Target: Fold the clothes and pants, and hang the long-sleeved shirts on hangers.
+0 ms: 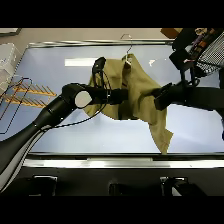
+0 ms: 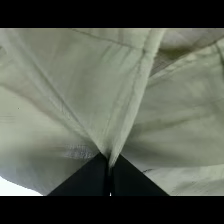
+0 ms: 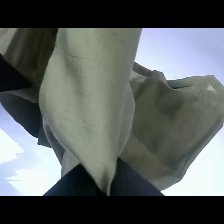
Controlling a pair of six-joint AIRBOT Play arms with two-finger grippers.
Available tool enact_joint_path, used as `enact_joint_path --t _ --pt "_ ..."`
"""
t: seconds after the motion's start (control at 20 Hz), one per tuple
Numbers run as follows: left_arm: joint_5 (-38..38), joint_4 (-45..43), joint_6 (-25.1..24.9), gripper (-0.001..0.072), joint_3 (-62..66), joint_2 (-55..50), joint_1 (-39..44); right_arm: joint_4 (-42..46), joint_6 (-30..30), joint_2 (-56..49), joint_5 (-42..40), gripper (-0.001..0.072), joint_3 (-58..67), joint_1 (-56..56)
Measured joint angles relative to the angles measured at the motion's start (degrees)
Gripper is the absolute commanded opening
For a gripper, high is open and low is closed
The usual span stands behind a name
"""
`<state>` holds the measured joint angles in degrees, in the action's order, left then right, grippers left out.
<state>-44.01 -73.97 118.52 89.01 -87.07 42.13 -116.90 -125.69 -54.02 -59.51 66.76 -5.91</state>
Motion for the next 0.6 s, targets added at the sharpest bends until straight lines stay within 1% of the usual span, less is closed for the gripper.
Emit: enact_joint_path --t 0.05,0.1,0.15,0.25,0.3,0.45,0.6 --pt "0.46 0.02 -0.04 0.0028 -0.02 -0.28 0.33 0.07 0.61 0.42 -0.24 0.0024 0.00 0.00" --pt "0.50 0.00 -0.07 0.0092 -0.02 -0.55 0.52 0.11 1.03 0.81 -0.37 0.0024 0.00 0.00" --pt "0.44 -0.02 -0.07 0.0211 -0.02 -0.81 0.66 0.11 1.42 1.29 -0.24 0.0024 0.00 0.00" --pt "0.22 -0.04 -0.07 0.0591 -0.02 -1.16 0.74 0.11 1.88 2.45 0.98 0.0024 0.00 0.00" --pt "0.22 -0.15 -0.07 0.0689 -0.04 -1.18 0.70 0.15 2.12 3.08 1.44 0.0023 0.00 0.00" --pt "0.15 -0.28 -0.11 0.0689 -0.04 -0.66 0.42 2.56 4.46 5.27 3.02 0.0023 0.02 -0.02" --pt "0.13 -0.33 -0.26 0.0689 -0.04 1.07 -0.07 7.15 11.08 7.34 4.39 0.0023 0.00 -0.02"
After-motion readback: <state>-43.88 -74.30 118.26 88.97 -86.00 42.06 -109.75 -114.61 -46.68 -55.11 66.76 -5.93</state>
